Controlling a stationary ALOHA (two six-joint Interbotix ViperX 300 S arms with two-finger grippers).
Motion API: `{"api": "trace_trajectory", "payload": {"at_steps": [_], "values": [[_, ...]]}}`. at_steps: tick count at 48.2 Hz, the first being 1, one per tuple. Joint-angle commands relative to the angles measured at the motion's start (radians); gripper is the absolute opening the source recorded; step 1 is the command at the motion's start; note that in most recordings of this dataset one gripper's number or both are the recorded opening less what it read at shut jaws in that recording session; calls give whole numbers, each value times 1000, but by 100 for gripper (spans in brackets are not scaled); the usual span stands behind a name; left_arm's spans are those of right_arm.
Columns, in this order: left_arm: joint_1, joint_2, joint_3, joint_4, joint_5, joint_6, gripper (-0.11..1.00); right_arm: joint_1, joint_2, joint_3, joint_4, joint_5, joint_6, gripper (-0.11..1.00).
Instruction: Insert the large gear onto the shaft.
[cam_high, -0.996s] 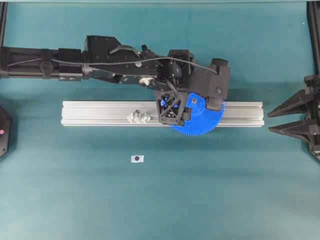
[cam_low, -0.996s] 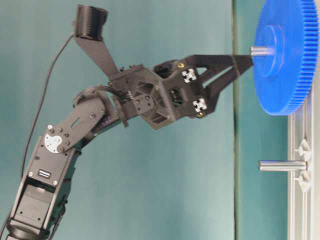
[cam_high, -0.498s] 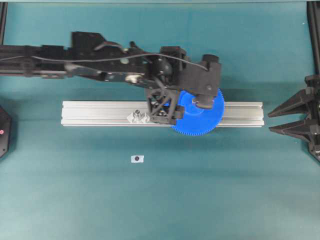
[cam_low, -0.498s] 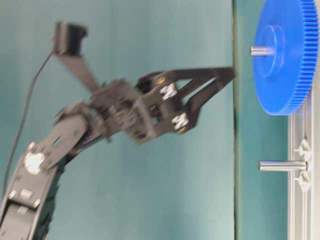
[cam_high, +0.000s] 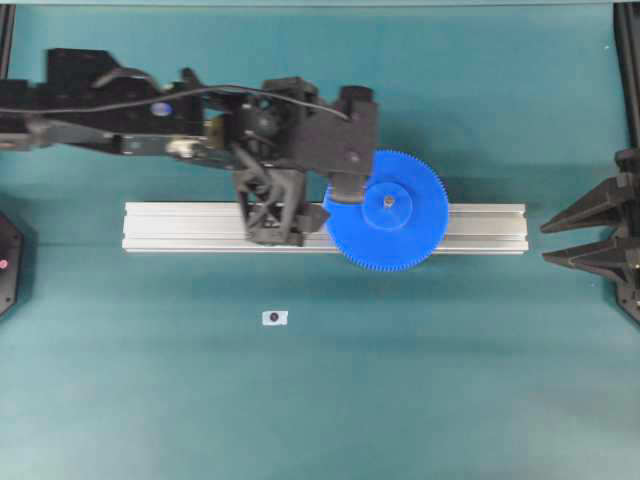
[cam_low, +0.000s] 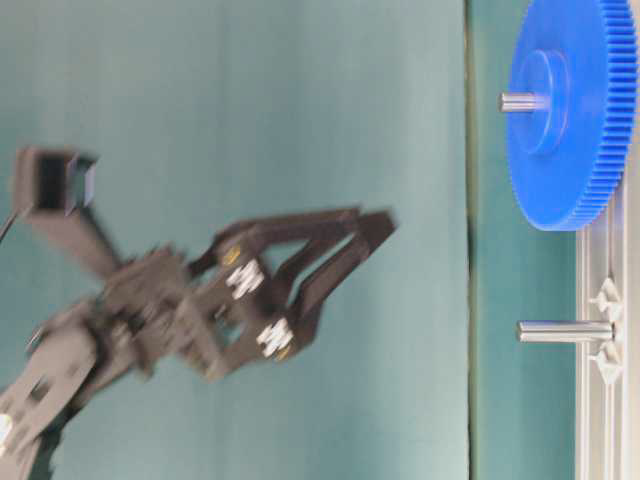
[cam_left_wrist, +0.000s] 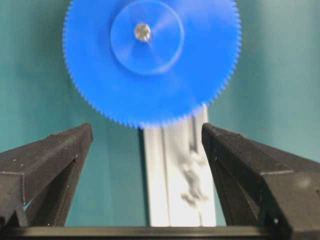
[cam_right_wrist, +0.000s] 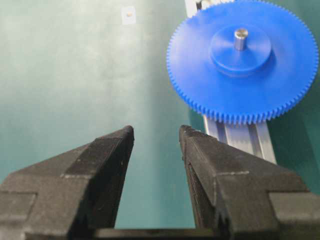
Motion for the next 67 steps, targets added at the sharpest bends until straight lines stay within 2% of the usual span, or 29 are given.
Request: {"api": "trace_trajectory", "payload": {"at_steps": [1,19,34,47,57,67], "values": [[-9,-78,18,2,-9,-18,90,-9,8,-9,-3,3,9,50],[-26,-210,152,3,-29,-55,90,-37,-14,-9,-3,6,9,50],[-25,-328,305,3,-170,-109,90,-38,-14,-9,-3,6,9,50],[-26,-417,422,3,-232,-114,90,-38,-14,-6,-3,6,9,50],[-26,-491,502,3,-337,-114,90,-38,-14,3,-3,6,9,50],[-46,-529,549,3,-360,-120,90,-48,-21,9,-15,-2,8,50]]}}
